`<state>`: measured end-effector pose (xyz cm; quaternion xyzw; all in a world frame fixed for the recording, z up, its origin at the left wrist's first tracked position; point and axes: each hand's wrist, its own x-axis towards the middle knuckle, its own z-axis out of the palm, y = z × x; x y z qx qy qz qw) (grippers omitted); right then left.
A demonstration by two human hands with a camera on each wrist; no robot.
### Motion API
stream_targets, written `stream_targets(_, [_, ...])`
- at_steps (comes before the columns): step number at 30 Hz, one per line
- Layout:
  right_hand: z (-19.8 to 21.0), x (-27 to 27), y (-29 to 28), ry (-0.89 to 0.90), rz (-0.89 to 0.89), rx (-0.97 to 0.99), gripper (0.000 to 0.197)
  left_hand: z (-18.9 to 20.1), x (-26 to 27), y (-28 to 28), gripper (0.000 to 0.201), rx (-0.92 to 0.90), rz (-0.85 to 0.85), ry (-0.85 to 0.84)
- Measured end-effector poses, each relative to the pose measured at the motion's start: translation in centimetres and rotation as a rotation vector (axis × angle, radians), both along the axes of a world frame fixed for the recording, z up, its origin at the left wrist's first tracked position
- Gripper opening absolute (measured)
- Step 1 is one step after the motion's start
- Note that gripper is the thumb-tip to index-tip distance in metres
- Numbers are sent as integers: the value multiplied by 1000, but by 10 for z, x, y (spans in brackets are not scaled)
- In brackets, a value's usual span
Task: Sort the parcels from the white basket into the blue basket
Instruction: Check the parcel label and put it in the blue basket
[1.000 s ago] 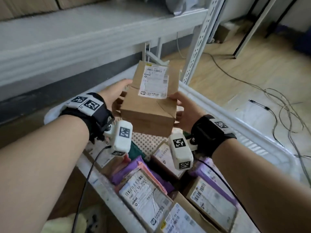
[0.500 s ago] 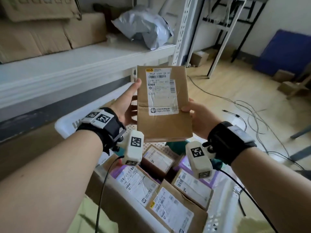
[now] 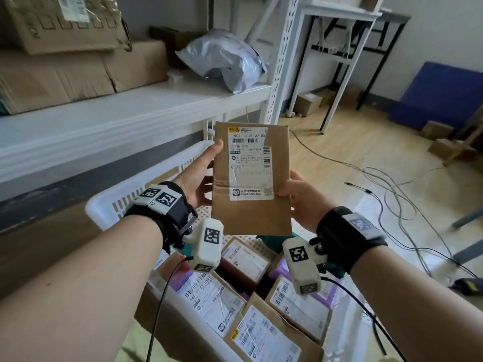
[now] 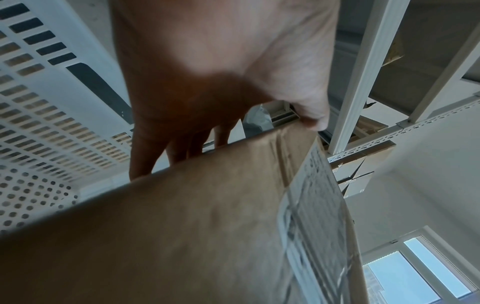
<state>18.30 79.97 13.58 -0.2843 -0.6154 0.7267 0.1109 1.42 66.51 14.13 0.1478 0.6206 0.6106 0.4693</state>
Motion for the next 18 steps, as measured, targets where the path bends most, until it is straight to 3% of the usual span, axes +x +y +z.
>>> stream_targets(18, [-8,-7,-1,-38,-24,-13,79,-11,-12,4,50,-34,-13,18])
